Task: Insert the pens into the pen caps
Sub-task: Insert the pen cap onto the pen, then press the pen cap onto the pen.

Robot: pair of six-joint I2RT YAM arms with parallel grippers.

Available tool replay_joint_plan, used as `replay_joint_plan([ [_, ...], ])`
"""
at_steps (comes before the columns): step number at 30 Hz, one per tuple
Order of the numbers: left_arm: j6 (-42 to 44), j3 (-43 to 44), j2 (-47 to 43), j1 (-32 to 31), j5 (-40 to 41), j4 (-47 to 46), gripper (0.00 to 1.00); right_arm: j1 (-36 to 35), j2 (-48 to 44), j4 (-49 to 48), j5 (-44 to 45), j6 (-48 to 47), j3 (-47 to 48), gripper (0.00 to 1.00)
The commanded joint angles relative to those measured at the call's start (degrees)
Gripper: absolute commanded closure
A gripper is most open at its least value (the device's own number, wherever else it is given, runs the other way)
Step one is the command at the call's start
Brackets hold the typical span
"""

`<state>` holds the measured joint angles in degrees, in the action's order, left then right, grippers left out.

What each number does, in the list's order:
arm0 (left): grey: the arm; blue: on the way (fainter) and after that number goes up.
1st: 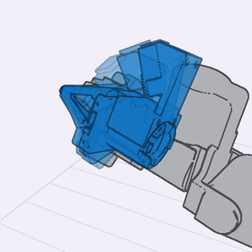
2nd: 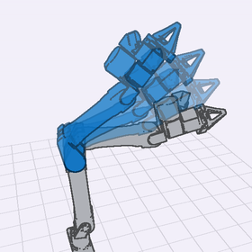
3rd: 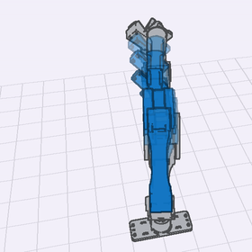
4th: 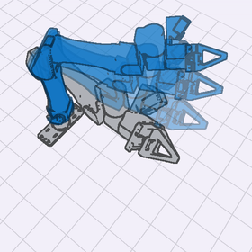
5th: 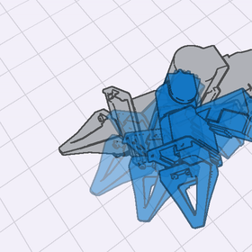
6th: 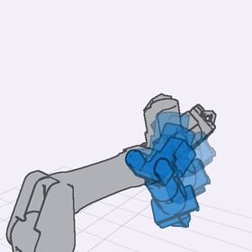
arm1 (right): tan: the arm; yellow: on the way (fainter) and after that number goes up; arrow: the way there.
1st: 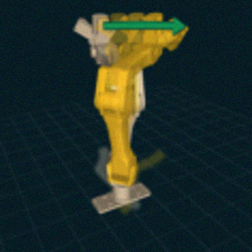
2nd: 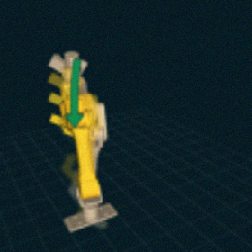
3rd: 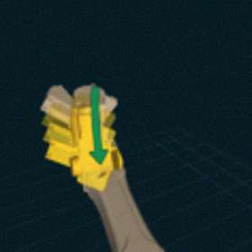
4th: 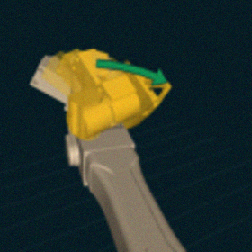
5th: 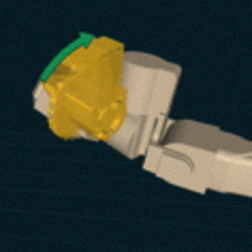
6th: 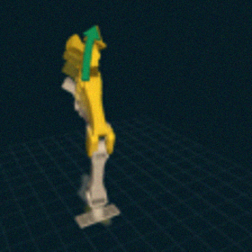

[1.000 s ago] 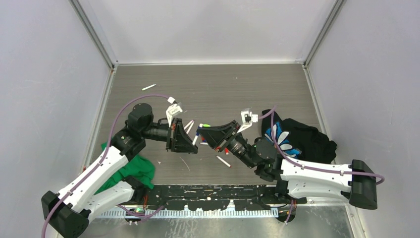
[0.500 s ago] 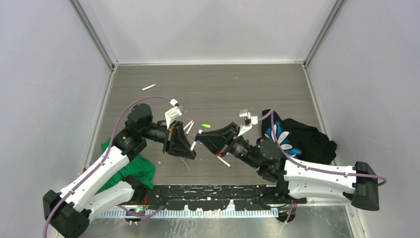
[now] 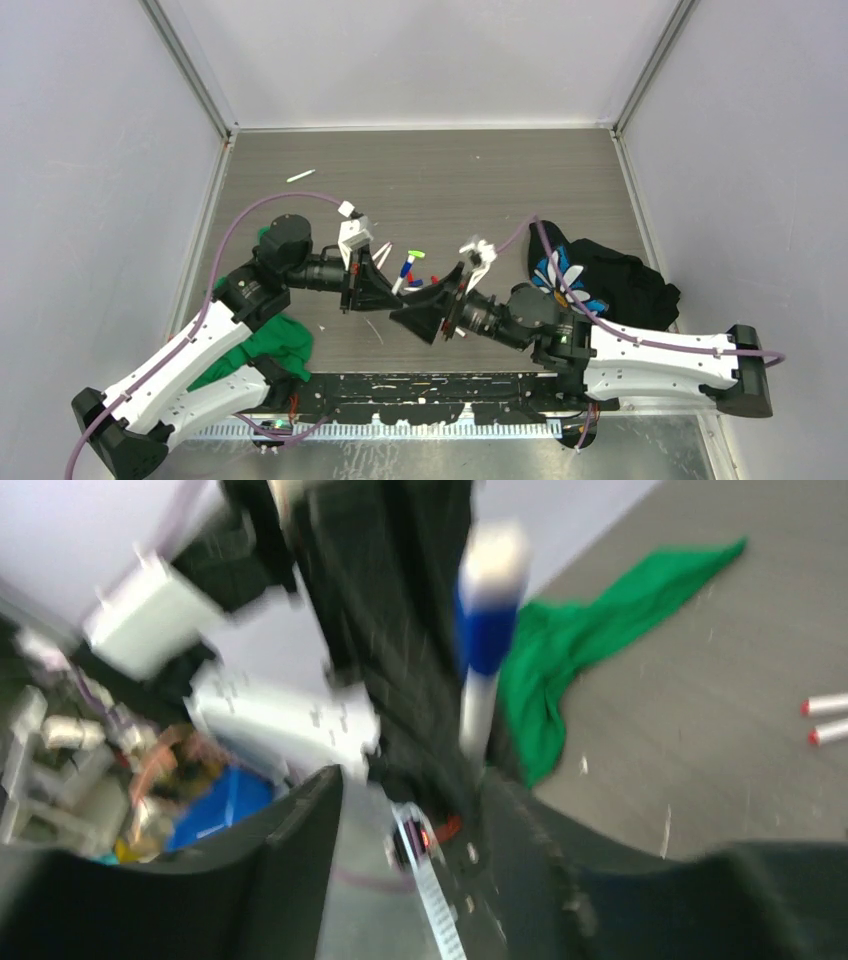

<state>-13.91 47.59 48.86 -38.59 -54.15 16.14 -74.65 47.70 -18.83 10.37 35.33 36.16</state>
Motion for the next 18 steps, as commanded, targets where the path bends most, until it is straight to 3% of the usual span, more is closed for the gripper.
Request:
replay_joint_plan([
  [1, 4.7, 4.1, 0.1, 0.1, 12.5, -2.8, 1.0, -2.7, -1.6, 11.9, -3.1, 1.2, 1.4, 0.3],
  [6, 4.4, 3.7, -0.2, 0.0, 13.4, -3.0, 1.0, -2.7, -8.6, 13.7, 2.7, 0.0, 0.2, 0.08],
  [11, 4.7, 3.9, 0.5, -0.2, 12.3, -2.6, 1.0, 0.3, -12.2, 18.6, 7.1, -3.9, 4.4, 0.01],
  [14, 4.7, 4.1, 1.3, -0.7, 9.9, -2.6, 1.0, 5.9, -11.2, 19.5, 3.3, -4.8, 7.5, 0.01],
  [18, 4.5, 4.3, 2.2, -1.5, 6.6, -2.6, 1.0, 16.7, -7.2, 16.6, -11.6, -3.1, 10.7, 0.01],
])
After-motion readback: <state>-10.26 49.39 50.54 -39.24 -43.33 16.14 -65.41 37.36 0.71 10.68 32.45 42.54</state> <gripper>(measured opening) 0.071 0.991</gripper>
